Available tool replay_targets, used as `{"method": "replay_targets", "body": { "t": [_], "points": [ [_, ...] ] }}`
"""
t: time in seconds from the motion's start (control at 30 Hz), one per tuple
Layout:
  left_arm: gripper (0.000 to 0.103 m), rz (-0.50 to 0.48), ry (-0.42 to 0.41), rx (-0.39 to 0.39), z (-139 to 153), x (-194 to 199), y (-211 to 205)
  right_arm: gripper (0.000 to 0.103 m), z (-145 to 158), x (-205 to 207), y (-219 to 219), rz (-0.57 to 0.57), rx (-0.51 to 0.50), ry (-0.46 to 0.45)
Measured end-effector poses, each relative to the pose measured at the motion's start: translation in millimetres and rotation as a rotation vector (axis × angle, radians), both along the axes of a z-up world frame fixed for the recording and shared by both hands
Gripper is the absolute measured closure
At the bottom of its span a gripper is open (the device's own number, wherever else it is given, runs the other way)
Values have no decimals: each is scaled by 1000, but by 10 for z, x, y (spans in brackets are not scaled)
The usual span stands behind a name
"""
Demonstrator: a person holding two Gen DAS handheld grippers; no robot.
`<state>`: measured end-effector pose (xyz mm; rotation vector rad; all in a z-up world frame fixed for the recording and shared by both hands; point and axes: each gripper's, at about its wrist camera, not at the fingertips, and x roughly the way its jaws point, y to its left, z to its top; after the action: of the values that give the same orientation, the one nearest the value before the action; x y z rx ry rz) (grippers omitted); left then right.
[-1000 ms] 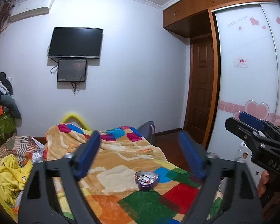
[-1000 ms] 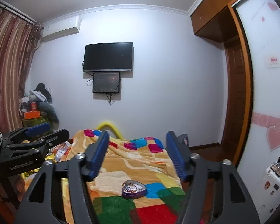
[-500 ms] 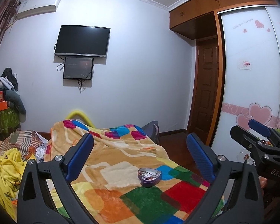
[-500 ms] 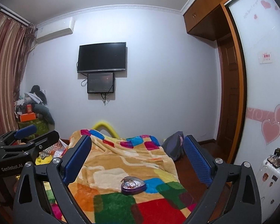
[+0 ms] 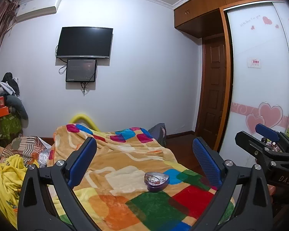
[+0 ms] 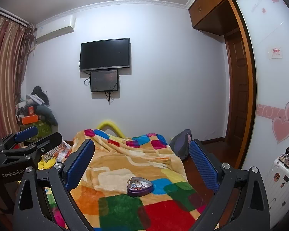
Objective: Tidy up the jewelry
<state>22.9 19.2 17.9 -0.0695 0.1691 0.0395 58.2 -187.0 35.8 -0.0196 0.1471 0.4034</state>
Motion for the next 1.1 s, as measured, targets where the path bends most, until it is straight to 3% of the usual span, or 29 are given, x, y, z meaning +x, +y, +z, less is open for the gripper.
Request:
{"method": "replay_targets", "body": {
  "t": [1.1],
  "points": [
    [1, -13, 13, -5, -45, 51, -33, 5, 11, 29, -18, 3, -6, 27]
  ]
}}
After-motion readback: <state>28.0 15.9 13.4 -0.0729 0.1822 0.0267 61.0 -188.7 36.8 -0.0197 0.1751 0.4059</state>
